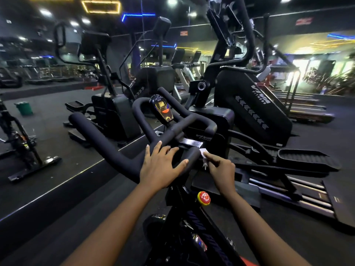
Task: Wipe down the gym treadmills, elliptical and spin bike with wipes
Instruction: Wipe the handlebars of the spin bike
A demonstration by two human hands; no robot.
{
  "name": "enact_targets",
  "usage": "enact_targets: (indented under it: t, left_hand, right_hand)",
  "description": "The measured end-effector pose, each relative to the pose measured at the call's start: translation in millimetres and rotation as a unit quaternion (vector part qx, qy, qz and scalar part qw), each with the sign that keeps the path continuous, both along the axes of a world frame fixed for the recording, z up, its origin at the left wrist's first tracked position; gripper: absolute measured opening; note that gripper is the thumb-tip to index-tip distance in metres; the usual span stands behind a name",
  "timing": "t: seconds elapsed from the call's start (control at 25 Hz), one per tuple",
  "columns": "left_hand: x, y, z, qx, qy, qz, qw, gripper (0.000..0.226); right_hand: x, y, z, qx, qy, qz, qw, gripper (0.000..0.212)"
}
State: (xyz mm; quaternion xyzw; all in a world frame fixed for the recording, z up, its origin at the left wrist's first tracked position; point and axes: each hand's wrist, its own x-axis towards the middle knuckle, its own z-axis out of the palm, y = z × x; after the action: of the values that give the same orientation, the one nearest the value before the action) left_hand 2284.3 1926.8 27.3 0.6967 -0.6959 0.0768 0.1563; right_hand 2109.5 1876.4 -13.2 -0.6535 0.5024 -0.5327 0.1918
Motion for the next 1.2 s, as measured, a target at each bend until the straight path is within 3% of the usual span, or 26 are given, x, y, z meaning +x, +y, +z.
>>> enact_targets:
  t: [0.2, 0.32, 0.44, 0.68, 0.96, 1.2]
  left_hand:
    - [2.3, 23.0, -3.1, -0.068, 0.157, -0.139, 0.975, 0.052]
    - [-14.1, 50.6, -10.1, -0.089, 0.182, -0.190, 0.961, 0.055]
    - [-46.0, 76.4, -24.9, -0.048, 0.177, -0.260, 0.948, 0.064]
    - [-134.3, 79.8, -76.8, 0.090, 0.165, -0.370, 0.910, 0.052]
    - [-309.2, 93.5, -140.7, 0.224, 0.081, -0.519, 0.821, 0.054]
    - [-496.0, 163.0, -174.2, 0.275, -0.005, -0.654, 0.704, 0.055]
  right_hand:
    - [-19.8, 39.2, 3.2, -0.010, 0.042, -0.032, 0.999, 0.027]
    - [-40.0, 57.4, -0.6, 0.002, 0.075, -0.037, 0.996, 0.029]
    - [-69.0, 79.5, -8.1, 0.023, 0.110, -0.053, 0.992, 0.027]
    - [-167.7, 151.1, -49.7, 0.090, 0.158, -0.156, 0.971, 0.023]
    - [-313.8, 268.8, -102.0, 0.185, 0.121, -0.322, 0.921, 0.032]
    - [-434.1, 400.0, -138.4, 0.208, 0.070, -0.486, 0.846, 0.031]
